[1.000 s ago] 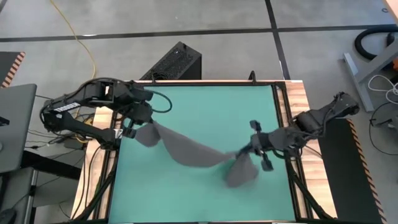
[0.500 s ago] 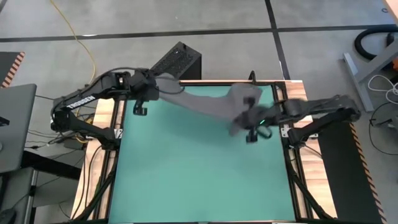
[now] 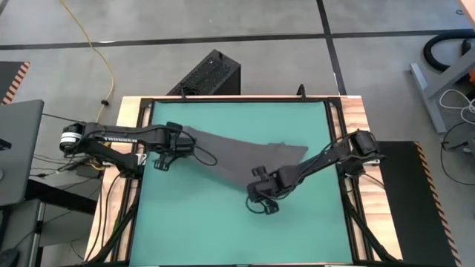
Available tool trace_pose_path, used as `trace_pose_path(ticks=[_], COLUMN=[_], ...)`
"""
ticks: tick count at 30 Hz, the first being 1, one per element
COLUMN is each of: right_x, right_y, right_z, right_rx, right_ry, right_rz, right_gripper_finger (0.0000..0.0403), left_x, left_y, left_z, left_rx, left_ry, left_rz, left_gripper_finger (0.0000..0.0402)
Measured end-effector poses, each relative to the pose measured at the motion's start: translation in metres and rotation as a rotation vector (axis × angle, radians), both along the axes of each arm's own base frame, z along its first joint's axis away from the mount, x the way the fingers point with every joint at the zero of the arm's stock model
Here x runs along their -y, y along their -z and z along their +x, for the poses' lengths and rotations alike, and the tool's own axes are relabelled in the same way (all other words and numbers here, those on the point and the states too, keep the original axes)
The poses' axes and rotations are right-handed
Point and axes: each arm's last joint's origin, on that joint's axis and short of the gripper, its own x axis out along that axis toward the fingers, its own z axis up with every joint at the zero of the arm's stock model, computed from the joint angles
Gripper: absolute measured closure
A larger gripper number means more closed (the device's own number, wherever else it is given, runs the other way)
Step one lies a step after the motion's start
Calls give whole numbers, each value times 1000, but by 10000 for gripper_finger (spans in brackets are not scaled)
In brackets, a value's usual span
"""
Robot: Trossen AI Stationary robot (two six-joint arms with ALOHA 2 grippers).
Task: Roll towel
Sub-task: Roll the gray towel
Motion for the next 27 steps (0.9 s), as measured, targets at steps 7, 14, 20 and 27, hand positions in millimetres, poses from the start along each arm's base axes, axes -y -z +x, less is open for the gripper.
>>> trace_pose_path(ticks=[7, 14, 20, 27], right_x=[15, 42, 58, 46], right_y=[-44, -105, -91, -42], right_z=[-6, -50, -84, -109], right_rx=[-3, 48, 40, 41], right_ry=[39, 288, 487, 580], right_rz=[16, 114, 183, 264], right_gripper_finger=[339, 337, 336, 325], left_x=[-3, -9, -4, -4], left_y=[-19, -50, -42, -42], left_z=[6, 16, 14, 13], left_rx=[45, 171, 150, 127], left_ry=[19, -5, -9, -2], left_rz=[92, 60, 32, 63], left_gripper_finger=[401, 401, 401, 401])
